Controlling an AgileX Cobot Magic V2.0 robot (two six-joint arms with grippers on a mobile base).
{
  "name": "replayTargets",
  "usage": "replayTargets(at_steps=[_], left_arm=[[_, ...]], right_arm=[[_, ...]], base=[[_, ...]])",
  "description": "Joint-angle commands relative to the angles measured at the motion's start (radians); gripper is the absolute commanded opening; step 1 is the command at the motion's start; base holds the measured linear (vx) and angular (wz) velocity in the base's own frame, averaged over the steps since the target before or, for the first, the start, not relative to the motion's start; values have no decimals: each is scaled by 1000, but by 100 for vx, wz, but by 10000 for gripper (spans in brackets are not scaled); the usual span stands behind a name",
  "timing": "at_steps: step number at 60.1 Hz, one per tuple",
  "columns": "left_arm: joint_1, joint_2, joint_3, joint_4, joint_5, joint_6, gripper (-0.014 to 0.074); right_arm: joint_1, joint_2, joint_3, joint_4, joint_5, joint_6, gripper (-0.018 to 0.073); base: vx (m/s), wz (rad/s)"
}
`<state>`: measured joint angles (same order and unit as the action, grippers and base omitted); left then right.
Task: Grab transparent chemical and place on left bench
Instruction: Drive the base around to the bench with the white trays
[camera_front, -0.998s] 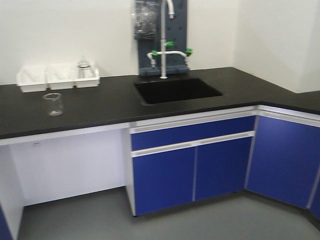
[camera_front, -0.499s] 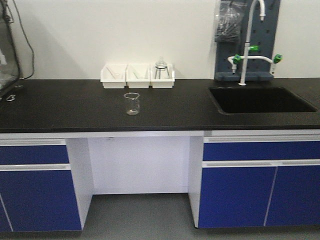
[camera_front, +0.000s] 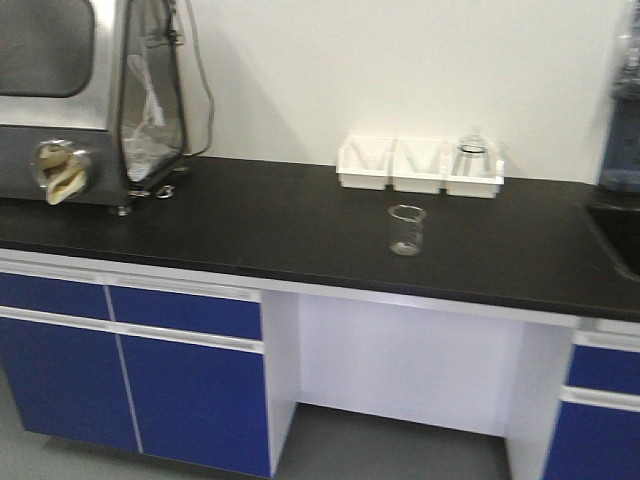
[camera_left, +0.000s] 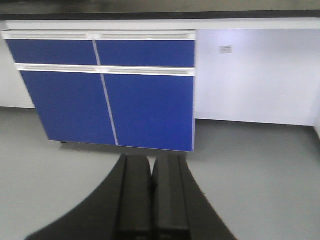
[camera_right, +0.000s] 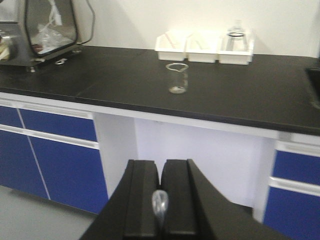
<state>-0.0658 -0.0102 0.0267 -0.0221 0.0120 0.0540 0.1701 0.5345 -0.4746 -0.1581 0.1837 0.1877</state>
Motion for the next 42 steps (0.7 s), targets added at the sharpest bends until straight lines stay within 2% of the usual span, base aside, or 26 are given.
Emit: replayTargets(at_steps=[1,23,42], left_arm=[[-2,-19,16,-1,-78,-8,-3],[-2,-19,16,-1,-78,-8,-3],[-2,-19,16,-1,-78,-8,-3]], right_arm=[[-1,2,-37,-9,-81,-4,-3],[-1,2,-37,-9,-81,-4,-3],[-1,2,-37,-9,-82,-4,-3]], base=[[32,44],[38,35],[47,-13]])
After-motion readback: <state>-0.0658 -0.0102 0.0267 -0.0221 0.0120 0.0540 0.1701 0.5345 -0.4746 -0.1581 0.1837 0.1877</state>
